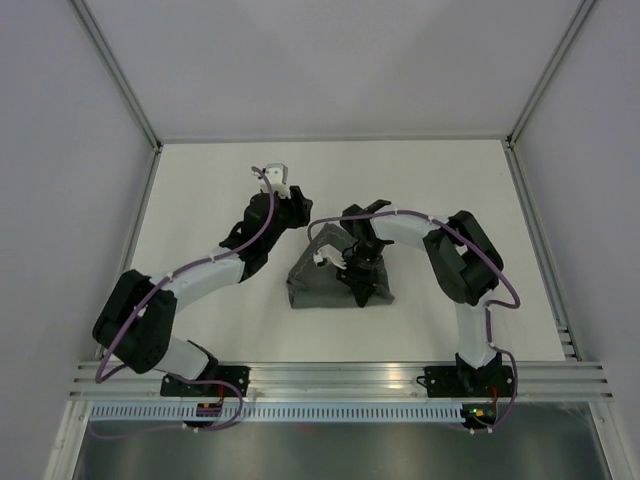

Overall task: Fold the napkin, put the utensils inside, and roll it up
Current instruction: Roll the napkin at the center of the board.

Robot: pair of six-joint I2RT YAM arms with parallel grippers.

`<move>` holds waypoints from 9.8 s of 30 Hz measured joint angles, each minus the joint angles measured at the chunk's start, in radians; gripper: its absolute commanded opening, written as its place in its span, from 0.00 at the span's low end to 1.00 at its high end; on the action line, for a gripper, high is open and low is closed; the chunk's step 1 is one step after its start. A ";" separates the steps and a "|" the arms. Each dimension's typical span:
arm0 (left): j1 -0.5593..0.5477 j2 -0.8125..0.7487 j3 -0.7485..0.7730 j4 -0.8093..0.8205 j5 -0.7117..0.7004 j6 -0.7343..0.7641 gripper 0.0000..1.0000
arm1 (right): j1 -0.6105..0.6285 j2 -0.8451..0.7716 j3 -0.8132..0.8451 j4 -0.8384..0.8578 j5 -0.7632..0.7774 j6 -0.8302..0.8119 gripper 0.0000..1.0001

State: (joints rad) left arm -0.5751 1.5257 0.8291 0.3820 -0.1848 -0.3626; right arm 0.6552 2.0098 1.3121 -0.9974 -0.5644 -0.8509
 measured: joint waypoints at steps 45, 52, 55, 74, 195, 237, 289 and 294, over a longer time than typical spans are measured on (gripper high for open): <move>-0.708 -0.030 -0.532 0.473 0.032 0.905 0.58 | -0.060 0.346 0.220 -0.482 -0.108 0.056 0.00; -0.712 0.107 -0.520 0.614 0.032 0.978 0.63 | -0.061 0.346 0.219 -0.480 -0.109 0.059 0.00; -0.712 0.143 -0.500 0.650 0.032 1.000 0.62 | -0.064 0.346 0.216 -0.478 -0.112 0.060 0.00; -0.680 0.183 -0.360 0.430 0.140 1.033 0.52 | -0.077 0.345 0.209 -0.476 -0.123 0.062 0.00; -0.279 0.273 -0.463 0.892 0.446 0.409 0.52 | -0.111 -0.420 -0.441 0.439 0.007 -0.209 0.00; -0.661 0.269 -0.506 0.815 -0.046 1.086 0.74 | -0.243 0.347 0.356 -0.448 -0.171 -0.053 0.00; -0.360 0.362 -0.450 0.926 0.424 0.460 0.02 | -0.235 -0.633 -0.494 0.398 -0.013 -0.229 0.49; -0.357 0.364 -0.442 0.918 0.434 0.451 0.02 | -0.089 -0.729 -0.640 0.543 0.063 -0.201 0.50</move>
State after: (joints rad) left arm -0.9325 1.8893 0.3874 1.3003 0.2489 0.0879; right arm 0.5667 1.2812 0.6716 -0.4545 -0.5011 -1.0515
